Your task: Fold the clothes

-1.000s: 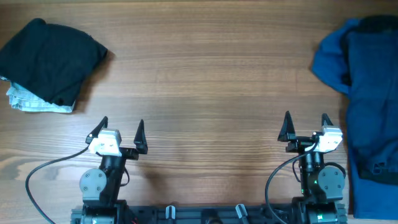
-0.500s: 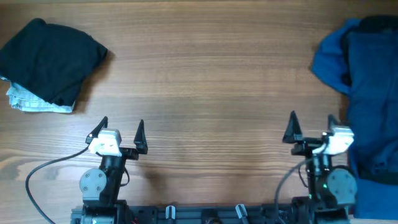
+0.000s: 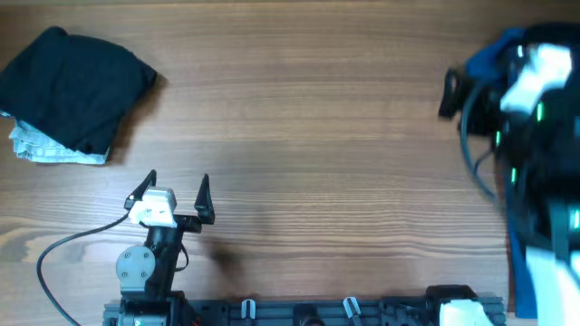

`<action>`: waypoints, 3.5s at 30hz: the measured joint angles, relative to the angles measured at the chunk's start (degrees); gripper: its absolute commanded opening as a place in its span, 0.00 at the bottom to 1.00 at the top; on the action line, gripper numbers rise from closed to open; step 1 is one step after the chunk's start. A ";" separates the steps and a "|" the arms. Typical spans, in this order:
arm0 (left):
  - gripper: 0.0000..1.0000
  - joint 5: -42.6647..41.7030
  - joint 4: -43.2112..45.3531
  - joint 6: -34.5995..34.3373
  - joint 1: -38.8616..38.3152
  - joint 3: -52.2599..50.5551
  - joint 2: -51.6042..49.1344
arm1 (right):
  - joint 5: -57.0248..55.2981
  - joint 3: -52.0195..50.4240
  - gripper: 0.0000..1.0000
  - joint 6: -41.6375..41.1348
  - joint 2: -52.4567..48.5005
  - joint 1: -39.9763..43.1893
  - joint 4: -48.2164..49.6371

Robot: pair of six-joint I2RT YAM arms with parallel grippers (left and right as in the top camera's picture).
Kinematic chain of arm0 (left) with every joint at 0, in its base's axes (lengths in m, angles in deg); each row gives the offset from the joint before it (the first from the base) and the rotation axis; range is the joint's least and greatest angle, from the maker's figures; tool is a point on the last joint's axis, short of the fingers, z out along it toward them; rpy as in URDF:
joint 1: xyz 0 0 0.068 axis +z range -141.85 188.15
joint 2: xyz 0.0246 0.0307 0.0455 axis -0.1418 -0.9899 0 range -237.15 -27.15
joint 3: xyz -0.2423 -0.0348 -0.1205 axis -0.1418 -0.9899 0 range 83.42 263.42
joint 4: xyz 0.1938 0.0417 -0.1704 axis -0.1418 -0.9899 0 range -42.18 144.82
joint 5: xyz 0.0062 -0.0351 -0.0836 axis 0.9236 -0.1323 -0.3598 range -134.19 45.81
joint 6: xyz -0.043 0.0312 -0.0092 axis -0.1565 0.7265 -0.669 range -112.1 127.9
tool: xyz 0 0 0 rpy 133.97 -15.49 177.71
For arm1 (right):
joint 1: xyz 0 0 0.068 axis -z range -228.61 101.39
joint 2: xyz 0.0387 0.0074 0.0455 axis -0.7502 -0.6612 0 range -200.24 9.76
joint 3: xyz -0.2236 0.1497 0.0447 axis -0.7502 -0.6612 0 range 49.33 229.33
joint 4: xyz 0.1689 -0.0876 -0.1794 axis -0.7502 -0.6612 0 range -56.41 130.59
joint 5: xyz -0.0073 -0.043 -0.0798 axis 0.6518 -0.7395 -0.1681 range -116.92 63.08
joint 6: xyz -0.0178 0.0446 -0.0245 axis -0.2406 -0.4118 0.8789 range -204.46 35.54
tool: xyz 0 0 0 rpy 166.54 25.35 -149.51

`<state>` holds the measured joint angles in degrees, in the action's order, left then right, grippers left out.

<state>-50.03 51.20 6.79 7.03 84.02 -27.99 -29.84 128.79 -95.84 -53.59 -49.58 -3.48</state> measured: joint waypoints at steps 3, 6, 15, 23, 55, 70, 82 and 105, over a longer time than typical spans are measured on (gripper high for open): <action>1.00 0.02 -0.02 0.00 0.00 0.00 0.07 | 0.33 13.35 1.00 5.38 -14.99 5.75 -3.43; 1.00 0.02 -0.02 0.00 0.00 0.00 0.04 | 0.22 16.70 0.99 6.97 -19.58 12.24 2.21; 1.00 0.02 -0.02 0.00 0.00 0.00 0.04 | 13.00 18.58 0.84 17.55 -35.67 34.73 16.55; 1.00 0.02 0.00 -0.02 0.00 0.00 0.04 | 16.22 18.40 0.82 22.18 -60.17 39.67 36.63; 1.00 0.02 -0.02 0.00 0.00 0.00 0.04 | 24.83 18.84 0.04 16.28 -57.68 40.13 37.77; 1.00 0.02 -0.02 0.00 0.00 0.00 0.04 | 22.14 18.40 0.04 -7.98 -50.10 -13.88 13.81; 1.00 0.02 -0.02 -0.02 0.00 0.00 0.04 | 16.85 18.40 0.65 -2.71 -54.27 -43.15 10.56; 1.00 0.04 -0.02 0.00 0.00 0.00 0.04 | 13.81 16.15 0.04 -2.27 -61.00 -6.82 -12.39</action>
<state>-49.99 51.18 6.79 7.03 84.02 -27.95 -16.03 144.94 -98.11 -114.60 -56.40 -15.88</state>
